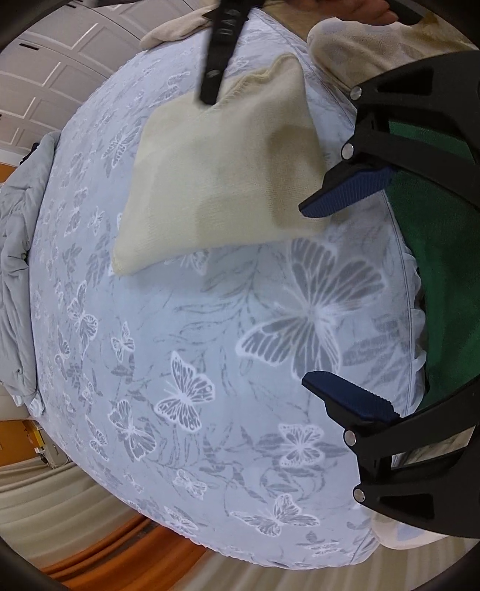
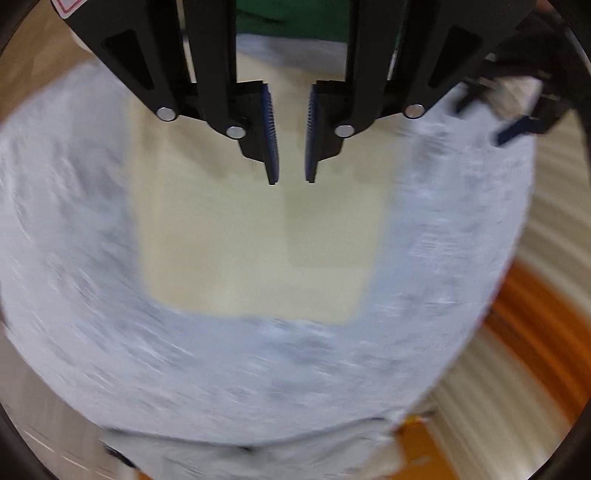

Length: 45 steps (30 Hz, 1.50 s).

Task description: Fold small clothes

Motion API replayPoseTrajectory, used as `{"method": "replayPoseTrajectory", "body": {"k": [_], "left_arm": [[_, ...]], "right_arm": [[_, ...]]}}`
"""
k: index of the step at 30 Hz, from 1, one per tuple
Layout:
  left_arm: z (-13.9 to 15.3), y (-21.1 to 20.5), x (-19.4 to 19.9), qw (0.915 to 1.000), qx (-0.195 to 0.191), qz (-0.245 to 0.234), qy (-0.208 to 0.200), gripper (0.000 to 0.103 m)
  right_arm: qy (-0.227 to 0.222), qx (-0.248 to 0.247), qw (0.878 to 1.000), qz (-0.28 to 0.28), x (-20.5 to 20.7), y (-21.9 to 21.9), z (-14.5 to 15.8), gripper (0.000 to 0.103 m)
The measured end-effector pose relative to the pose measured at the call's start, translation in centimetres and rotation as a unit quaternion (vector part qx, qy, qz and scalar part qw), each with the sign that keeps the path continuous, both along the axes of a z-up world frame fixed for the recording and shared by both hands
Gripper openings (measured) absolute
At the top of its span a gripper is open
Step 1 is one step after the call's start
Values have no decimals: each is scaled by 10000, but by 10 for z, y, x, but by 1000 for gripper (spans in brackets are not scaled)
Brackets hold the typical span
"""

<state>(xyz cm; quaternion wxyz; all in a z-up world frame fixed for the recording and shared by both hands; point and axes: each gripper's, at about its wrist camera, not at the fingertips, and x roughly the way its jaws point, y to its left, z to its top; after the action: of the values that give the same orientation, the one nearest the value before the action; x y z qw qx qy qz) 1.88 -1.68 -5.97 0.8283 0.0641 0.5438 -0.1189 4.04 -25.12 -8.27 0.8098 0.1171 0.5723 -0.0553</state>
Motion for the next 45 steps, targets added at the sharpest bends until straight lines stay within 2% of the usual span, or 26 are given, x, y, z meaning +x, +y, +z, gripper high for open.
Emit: {"method": "replayPoseTrajectory", "body": {"k": [1, 2, 4, 6, 7, 8, 9, 10, 11, 14, 17, 19, 22, 23, 26, 28, 30, 32, 33, 34, 36, 38, 40, 42, 43, 45], "left_arm": [[0, -3, -1, 10000, -9, -5, 9, 83], [-2, -7, -1, 10000, -23, -28, 29, 83], [-4, -15, 0, 9999, -43, -92, 108, 83], [-5, -25, 0, 9994, -149, -196, 231, 85], [-4, -29, 1, 9991, -227, -218, 284, 88], [-3, -32, 3, 9987, -323, -215, 331, 90], [-2, -36, 6, 9980, -464, -222, 380, 90], [-2, -39, 10, 9971, -590, -210, 427, 93], [-3, -42, 16, 9953, -809, -176, 503, 96], [-15, -48, 36, 9882, -1289, 38, 828, 97], [-40, -56, 61, 9759, -1724, 318, 1301, 97], [-57, -60, 75, 9719, -1747, 545, 1483, 97], [-78, -69, 90, 9711, -1643, 624, 1614, 98], [-82, -70, 92, 9695, -1700, 593, 1663, 98], [-96, -69, 97, 9566, -2020, 718, 1973, 98], [-101, -67, 99, 9502, -2157, 790, 2107, 98], [-97, -71, 99, 9529, -2086, 728, 2078, 97], [-86, -77, 95, 9606, -1914, 531, 1946, 82], [-80, -79, 95, 9627, -1874, 439, 1900, 79], [-75, -79, 95, 9642, -1856, 350, 1862, 72], [-60, -77, 92, 9651, -1896, 244, 1791, 66], [-45, -70, 85, 9642, -1948, 235, 1781, 64], [-35, -57, 75, 9635, -1979, 202, 1791, 64], [-31, -40, 59, 9630, -1918, 164, 1885, 64], [-36, -34, 52, 9629, -1845, 186, 1962, 66], [-57, -26, 44, 9636, -1605, 256, 2122, 72]], "right_arm": [[396, -158, 9989, -201, -2, -16, -29, 13], [432, 154, 9987, -215, -4, -27, -50, 6], [277, 521, 9976, -361, -5, -37, -47, 5], [192, 865, 9942, -610, -6, -46, -30, 9], [-87, 950, 9927, -744, -9, -54, -13, 15], [-239, 870, 9926, -813, -12, -59, -3, 33], [-372, 723, 9928, -878, -15, -64, 6, 47], [-511, 592, 9925, -941, -19, -72, 13, 71], [-545, 533, 9924, -966, -22, -77, 14, 76], [-154, 528, 9941, -930, -21, -90, -6, 76], [120, 768, 9930, -885, -17, -99, -34, 77], [274, 1162, 9893, -840, -10, -98, -55, 78], [340, 1905, 9770, -898, -2, -102, -77, 86], [396, 2019, 9744, -908, 0, -101, -84, 90], [363, 2103, 9722, -967, 2, -97, -93, 98], [298, 1982, 9756, -896, 3, -91, -92, 98], [220, 1904, 9785, -766, 5, -83, -87, 88], [93, 1806, 9809, -722, 3, -78, -75, 67], [12, 1859, 9799, -728, 0, -77, -65, 47], [-18, 1873, 9795, -744, 1, -77, -60, 41], [-122, 1863, 9803, -645, -5, -68, -41, 39], [-116, 1913, 9800, -537, -14, -59, -31, 38], [-19, 2166, 9750, -497, -28, -49, -28, 38], [120, 2388, 9698, -487, -42, -41, -37, 39], [325, 2457, 9673, -544, -48, -34, -51, 40], [586, 2327, 9685, -668, -52, -27, -70, 42]]}}
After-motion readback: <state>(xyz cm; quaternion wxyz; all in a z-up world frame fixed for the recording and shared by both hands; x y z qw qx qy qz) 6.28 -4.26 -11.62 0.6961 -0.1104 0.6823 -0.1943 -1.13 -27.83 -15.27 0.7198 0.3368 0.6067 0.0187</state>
